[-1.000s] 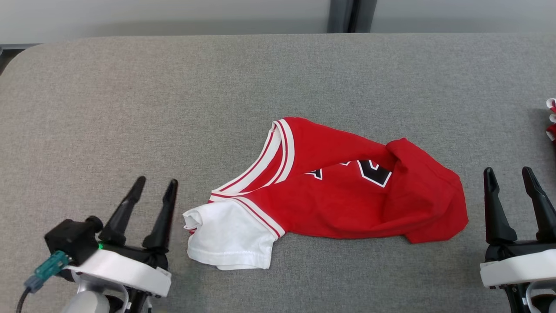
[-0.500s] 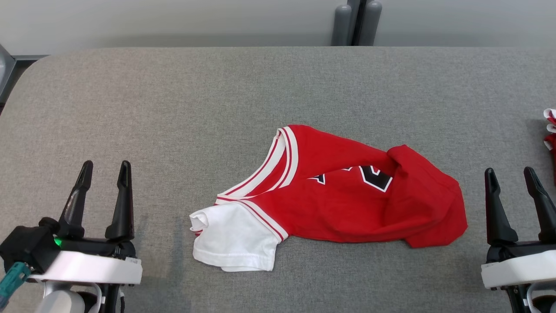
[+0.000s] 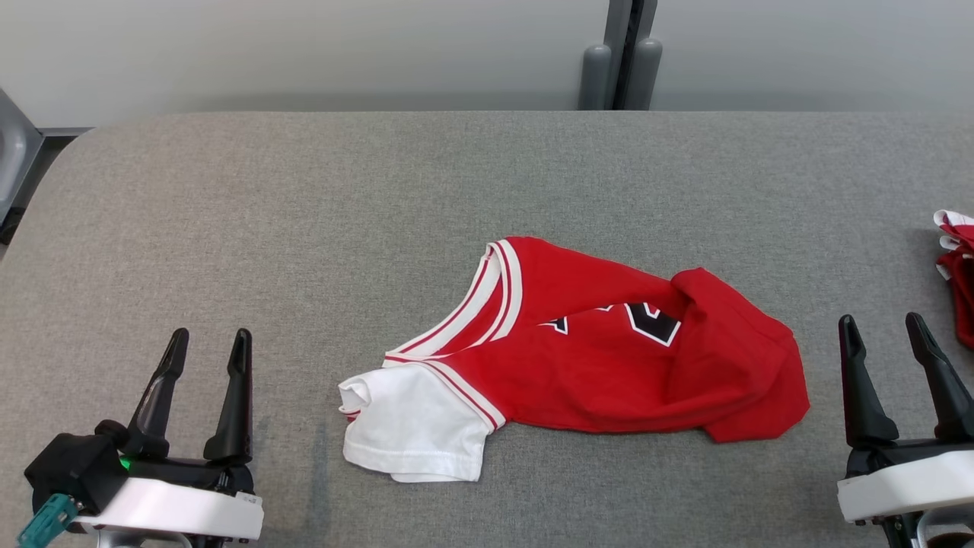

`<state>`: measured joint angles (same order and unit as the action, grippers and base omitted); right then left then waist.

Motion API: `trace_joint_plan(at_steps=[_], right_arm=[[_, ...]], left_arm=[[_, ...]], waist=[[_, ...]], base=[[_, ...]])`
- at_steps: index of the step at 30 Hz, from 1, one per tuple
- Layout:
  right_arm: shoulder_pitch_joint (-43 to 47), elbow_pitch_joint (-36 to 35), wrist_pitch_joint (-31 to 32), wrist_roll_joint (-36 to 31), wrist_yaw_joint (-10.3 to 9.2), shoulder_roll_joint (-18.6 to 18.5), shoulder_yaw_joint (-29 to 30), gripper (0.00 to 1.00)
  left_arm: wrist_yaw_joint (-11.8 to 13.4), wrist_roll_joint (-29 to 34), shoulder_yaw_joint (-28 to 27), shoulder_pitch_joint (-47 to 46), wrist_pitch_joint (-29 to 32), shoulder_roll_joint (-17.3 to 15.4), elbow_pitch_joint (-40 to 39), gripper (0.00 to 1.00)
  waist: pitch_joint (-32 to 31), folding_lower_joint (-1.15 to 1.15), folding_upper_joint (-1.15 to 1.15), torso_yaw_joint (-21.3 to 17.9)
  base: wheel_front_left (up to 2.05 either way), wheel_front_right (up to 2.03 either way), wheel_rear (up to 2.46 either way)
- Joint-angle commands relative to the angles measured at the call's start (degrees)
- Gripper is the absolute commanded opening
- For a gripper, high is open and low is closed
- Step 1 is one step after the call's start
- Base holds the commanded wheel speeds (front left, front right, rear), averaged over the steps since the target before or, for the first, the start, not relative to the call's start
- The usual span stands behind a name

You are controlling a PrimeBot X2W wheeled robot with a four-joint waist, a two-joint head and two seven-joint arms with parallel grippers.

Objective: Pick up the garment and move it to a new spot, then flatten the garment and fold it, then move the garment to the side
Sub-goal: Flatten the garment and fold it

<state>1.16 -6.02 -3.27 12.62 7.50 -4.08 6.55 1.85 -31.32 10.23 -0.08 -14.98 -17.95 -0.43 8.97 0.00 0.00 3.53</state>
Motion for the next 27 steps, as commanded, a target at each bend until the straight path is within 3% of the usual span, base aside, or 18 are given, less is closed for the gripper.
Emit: trace_joint_plan(at_steps=[1, 15, 23, 27], right_arm=[[0.4, 0.3, 0.1, 0.2, -0.02, -0.4, -0.1, 1.0], [0.8, 0.1, 0.8, 0.5, -0.02, -0.5, -0.2, 1.0], [-0.2, -0.2, 1.1, 1.1, -0.02, -0.6, -0.7, 1.0], [-0.6, 0.3, 1.0, 1.5, -0.02, -0.8, -0.8, 1.0]], left_arm=[[-0.3, 0.1, -0.1, 0.7, -0.2, -0.2, 0.1, 1.0], [-0.3, 0.3, 0.8, 0.2, 0.2, -0.6, 0.6, 1.0], [-2.1, -2.6, 4.3, 0.3, 6.8, 0.2, 3.0, 1.0], [-4.3, -4.2, 7.2, 0.9, 10.2, 1.0, 5.0, 1.0]], waist=[[-0.2, 0.0, 0.0, 0.1], [-0.3, 0.0, 0.0, 0.3], [1.5, 0.0, 0.0, 0.3], [2.6, 0.0, 0.0, 0.2]], base=[[0.0, 0.0, 0.0], [0.0, 0.0, 0.0], [0.0, 0.0, 0.0], [0.0, 0.0, 0.0]])
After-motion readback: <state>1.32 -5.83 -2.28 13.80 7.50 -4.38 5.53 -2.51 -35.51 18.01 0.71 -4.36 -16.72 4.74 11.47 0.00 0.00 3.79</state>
